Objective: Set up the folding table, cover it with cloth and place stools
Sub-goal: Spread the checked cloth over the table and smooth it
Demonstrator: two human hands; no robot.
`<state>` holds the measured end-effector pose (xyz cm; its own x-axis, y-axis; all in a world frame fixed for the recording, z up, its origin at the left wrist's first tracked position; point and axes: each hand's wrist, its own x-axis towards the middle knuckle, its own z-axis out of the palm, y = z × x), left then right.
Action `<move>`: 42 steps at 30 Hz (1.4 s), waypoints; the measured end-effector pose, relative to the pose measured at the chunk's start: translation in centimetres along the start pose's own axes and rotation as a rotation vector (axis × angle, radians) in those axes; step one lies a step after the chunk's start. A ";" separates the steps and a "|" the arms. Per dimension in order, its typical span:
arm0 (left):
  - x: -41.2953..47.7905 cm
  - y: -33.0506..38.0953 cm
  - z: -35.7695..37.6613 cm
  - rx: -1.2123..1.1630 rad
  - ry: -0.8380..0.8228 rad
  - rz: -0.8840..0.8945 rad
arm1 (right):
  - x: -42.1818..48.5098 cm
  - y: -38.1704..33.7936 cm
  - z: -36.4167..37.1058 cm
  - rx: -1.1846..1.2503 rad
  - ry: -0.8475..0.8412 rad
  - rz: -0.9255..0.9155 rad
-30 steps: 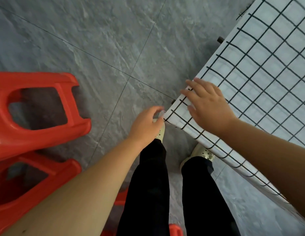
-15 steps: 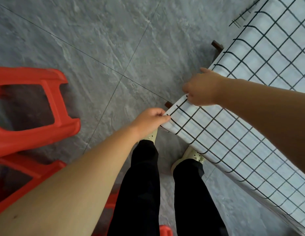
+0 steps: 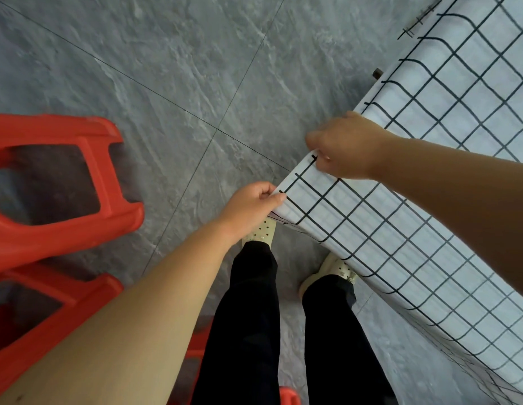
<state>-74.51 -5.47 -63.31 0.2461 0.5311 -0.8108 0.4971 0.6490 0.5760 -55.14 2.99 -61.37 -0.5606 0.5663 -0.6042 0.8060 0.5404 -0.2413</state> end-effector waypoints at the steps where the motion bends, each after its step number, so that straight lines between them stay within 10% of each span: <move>1: 0.1 -0.2 -0.3 0.003 0.004 -0.005 | 0.3 -0.1 0.0 -0.004 0.000 -0.006; 7: -0.1 -0.3 -0.3 0.158 0.078 0.054 | 0.2 -0.2 1.2 0.000 0.284 0.007; 12: -2.4 3.9 3.3 0.572 0.342 0.574 | -3.6 0.2 2.2 0.241 0.751 0.413; 28: 6.1 13.8 14.2 0.698 0.506 0.537 | -7.9 15.4 1.7 -0.029 0.485 0.135; 42: 11.3 18.2 16.9 0.827 0.560 0.531 | -7.0 29.5 -3.4 0.301 0.351 0.438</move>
<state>-48.60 3.08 -63.75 0.2861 0.9363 -0.2035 0.8896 -0.1807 0.4194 -28.09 17.10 -61.63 -0.1545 0.8928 -0.4230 0.9642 0.0428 -0.2617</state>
